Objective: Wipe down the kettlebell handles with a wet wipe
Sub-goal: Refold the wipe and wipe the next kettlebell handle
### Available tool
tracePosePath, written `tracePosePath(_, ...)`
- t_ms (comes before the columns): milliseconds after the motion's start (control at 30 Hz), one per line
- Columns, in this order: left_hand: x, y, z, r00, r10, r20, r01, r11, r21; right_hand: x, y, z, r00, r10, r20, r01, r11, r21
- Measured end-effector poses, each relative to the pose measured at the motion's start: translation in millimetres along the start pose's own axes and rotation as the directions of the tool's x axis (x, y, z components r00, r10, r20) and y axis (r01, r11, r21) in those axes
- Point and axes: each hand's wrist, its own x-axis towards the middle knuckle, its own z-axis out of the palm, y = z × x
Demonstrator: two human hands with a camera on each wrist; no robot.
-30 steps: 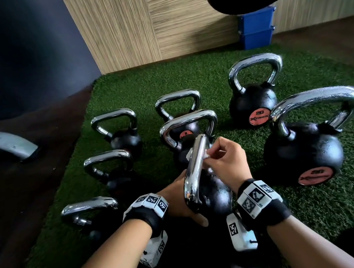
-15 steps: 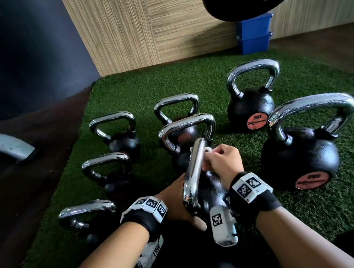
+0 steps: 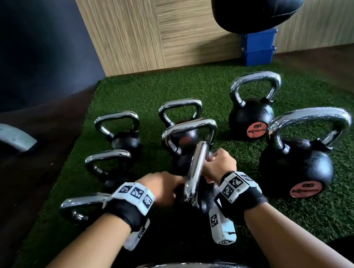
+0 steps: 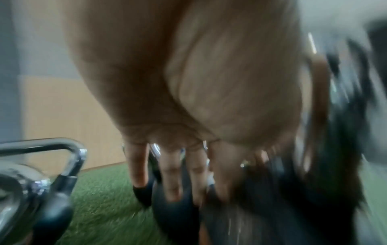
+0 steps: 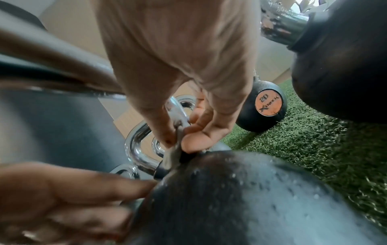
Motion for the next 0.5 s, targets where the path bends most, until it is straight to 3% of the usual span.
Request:
tracePosePath(100, -18.0, -0.6, -28.4, 0.98, -0.073, -0.185, 0.045, 0.987, -0.151, -0.5, 2.4, -16.5, 0.985, -0.167, 0.04, 0.17, 0.979, -0.113)
tracePosePath(167, -29.0, 8.2, -39.7, 0.97, -0.075, -0.232, 0.023, 0.976, -0.217, -2.7, -1.7, -29.5, 0.95, -0.286, 0.127, 0.305, 0.939, -0.16)
tracePosePath(300, -34.0, 46.1, -42.3, 0.992, -0.056, -0.115, 0.07, 0.99, 0.125, -5.3, -20.1, -44.4, 0.854, -0.463, 0.238, 0.513, 0.826, -0.235)
tracePosePath(367, -29.8, 56.8, -40.9, 0.988, -0.075, -0.134, 0.099, 0.98, 0.174, -6.2, -27.5, -47.6, 0.841, -0.475, 0.259, 0.536, 0.796, -0.28)
tracePosePath(500, -30.9, 57.1, -43.6, 0.986, -0.119, -0.117, 0.135, 0.981, 0.137, -14.4, -31.6, -51.0, 0.869, -0.43, 0.246, 0.495, 0.776, -0.391)
